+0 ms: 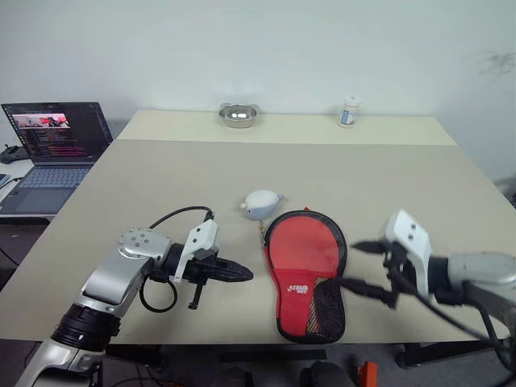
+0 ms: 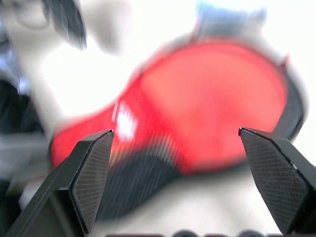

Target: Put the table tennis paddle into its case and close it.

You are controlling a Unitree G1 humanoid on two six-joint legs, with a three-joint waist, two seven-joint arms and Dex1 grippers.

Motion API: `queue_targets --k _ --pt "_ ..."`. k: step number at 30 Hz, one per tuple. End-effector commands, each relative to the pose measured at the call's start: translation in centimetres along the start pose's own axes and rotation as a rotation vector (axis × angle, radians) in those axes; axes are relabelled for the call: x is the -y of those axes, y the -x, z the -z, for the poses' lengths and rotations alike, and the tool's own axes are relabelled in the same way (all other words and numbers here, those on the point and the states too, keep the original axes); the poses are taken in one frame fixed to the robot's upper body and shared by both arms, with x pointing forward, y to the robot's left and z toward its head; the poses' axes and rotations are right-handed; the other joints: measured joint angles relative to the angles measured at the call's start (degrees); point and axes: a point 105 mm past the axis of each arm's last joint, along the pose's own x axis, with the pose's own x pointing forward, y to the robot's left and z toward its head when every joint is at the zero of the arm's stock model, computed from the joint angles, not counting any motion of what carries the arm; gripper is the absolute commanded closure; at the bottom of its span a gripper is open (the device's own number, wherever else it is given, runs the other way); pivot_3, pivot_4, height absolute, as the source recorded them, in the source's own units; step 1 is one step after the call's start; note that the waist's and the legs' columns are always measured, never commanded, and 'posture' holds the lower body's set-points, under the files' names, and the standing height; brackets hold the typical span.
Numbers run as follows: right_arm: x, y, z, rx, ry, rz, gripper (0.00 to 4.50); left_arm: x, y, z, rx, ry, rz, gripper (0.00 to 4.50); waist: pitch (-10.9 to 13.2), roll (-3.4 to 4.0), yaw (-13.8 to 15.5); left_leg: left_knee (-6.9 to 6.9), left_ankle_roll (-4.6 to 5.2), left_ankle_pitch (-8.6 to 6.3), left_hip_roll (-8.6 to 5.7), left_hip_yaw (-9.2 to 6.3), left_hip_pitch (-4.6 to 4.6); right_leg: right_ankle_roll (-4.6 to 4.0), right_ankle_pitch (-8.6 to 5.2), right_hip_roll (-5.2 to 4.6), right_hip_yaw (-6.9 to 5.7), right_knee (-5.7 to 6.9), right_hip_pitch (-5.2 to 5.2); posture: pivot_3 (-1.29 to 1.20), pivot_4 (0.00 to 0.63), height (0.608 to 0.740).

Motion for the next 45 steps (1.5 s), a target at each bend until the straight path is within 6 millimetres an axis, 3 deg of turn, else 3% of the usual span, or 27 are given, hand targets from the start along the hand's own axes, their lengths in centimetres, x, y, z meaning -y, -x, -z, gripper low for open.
queue_targets --k 1,3,6,11,17,24,27,34,41,43,45 --pt "0.0 -4.0 0.6 0.042 -0.013 -0.004 0.05 -1.6 0.9 -0.5 0.022 -0.006 -0.11 4.5 0.0 -0.05 -0.1 0.0 0.0 0.0 0.0 0.0 0.01 -0.05 0.03 0.0 0.0 0.02 0.0 0.0 0.15 0.74" --pt "0.0 -6.1 1.8 0.034 -0.022 0.011 0.05 -2.3 1.2 -0.3 0.031 0.013 -0.159 4.5 0.0 -0.03 -0.1 -0.02 -0.01 0.0 -0.02 0.0 -0.04 -0.08 0.05 -0.01 0.0 0.05 -0.06 0.0 0.15 0.74" --pt "-0.4 -7.9 3.1 0.038 -0.037 0.026 0.0 -3.4 1.5 -0.1 0.033 0.031 -0.222 3.96 0.0 -0.03 0.1 -0.02 -0.01 0.0 -0.08 0.02 -0.13 -0.1 0.06 -0.09 -0.01 0.08 -0.14 0.0 0.15 0.74" --pt "-1.1 -9.5 5.3 0.017 -0.052 0.056 0.0 -5.3 1.6 -1.2 0.073 0.018 -0.32 2.26 0.0 -0.03 0.2 0.05 -0.01 0.0 -0.16 0.0 -0.3 -0.07 0.08 -0.21 -0.08 0.08 -0.24 0.0 0.15 0.74" --pt "-1.4 -10.2 5.9 0.015 -0.069 0.079 0.0 -9.0 0.2 -3.4 0.094 -0.008 -0.437 0.1 0.0 -0.04 0.3 0.32 -0.02 0.01 -0.11 -0.07 -0.27 -0.06 0.09 -0.13 -0.13 0.23 -0.17 0.0 0.15 0.74" --pt "-1.2 -10.3 5.5 0.021 -0.065 0.078 0.0 -12.7 -0.5 -4.2 0.069 -0.03 -0.545 0.04 0.0 -0.04 0.1 0.58 -0.01 0.01 -0.06 -0.08 -0.28 0.0 0.13 -0.05 -0.13 0.23 -0.08 0.0 0.15 0.74" --pt "-1.5 -10.4 5.0 0.04 -0.067 0.074 0.0 -14.4 -1.1 -2.4 -0.015 0.05 -0.592 0.04 0.0 -0.04 0.3 0.59 -0.01 0.01 -0.06 -0.14 -0.31 0.0 0.13 -0.05 -0.18 0.25 -0.08 0.0 0.15 0.74" --pt "-1.3 -10.4 4.2 0.065 -0.054 0.087 0.0 -15.5 -2.8 0.3 -0.098 0.124 -0.597 0.04 0.0 -0.04 0.2 0.61 0.0 0.0 -0.07 -0.15 -0.44 0.01 0.14 -0.04 -0.21 0.22 -0.18 0.0 0.15 0.74" --pt "0.3 -10.1 1.1 0.14 0.022 0.156 0.0 -15.4 -4.6 1.0 -0.112 0.133 -0.571 0.04 0.0 -0.05 0.1 0.68 0.0 0.0 -0.06 -0.16 -0.46 0.03 0.17 -0.04 -0.22 0.26 -0.19 0.0 0.15 0.74" --pt "1.6 -9.9 1.5 0.12 0.005 0.213 0.0 -15.4 -4.7 1.2 -0.112 0.139 -0.574 0.04 0.0 -0.05 0.1 0.68 0.0 0.0 -0.06 -0.16 -0.46 0.03 0.17 -0.04 -0.21 0.26 -0.19 0.0 0.15 0.74" --pt "2.6 -9.9 3.2 0.057 -0.015 0.254 0.0 -15.4 -4.7 1.6 -0.116 0.147 -0.584 0.04 0.0 -0.06 0.1 0.68 0.0 0.0 -0.06 -0.18 -0.47 0.03 0.17 -0.05 -0.23 0.26 -0.19 0.0 0.15 0.74"
